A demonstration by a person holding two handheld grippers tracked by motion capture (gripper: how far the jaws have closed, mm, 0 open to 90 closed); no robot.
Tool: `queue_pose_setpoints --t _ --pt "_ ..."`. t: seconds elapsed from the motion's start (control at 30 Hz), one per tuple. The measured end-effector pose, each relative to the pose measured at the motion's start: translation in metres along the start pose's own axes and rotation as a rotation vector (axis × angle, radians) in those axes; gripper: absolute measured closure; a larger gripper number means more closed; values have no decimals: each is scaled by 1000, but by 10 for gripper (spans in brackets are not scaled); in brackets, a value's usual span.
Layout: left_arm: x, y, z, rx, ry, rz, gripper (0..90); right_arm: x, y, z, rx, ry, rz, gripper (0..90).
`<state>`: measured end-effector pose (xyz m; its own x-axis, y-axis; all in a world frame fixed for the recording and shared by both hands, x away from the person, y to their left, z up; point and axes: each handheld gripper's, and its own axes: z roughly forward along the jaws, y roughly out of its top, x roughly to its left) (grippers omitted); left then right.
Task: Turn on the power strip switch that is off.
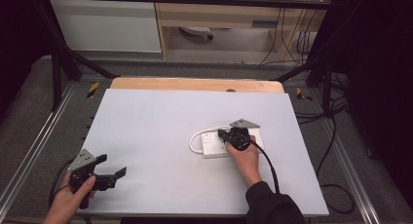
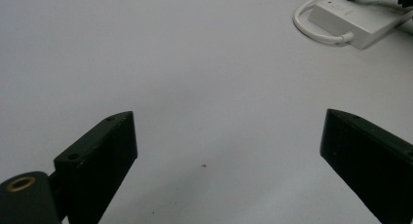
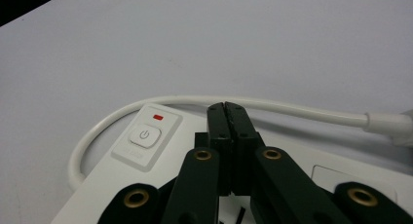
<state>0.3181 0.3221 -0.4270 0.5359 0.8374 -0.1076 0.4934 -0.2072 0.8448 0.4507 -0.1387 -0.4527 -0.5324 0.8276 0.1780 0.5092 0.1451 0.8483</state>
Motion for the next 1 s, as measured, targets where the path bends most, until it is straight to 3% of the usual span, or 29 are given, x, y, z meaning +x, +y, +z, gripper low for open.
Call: queue_pose_setpoints --t 1.0 --pt "0 0 -1 -1 -1 3 66 -2 6 -9 -44 13 16 900"
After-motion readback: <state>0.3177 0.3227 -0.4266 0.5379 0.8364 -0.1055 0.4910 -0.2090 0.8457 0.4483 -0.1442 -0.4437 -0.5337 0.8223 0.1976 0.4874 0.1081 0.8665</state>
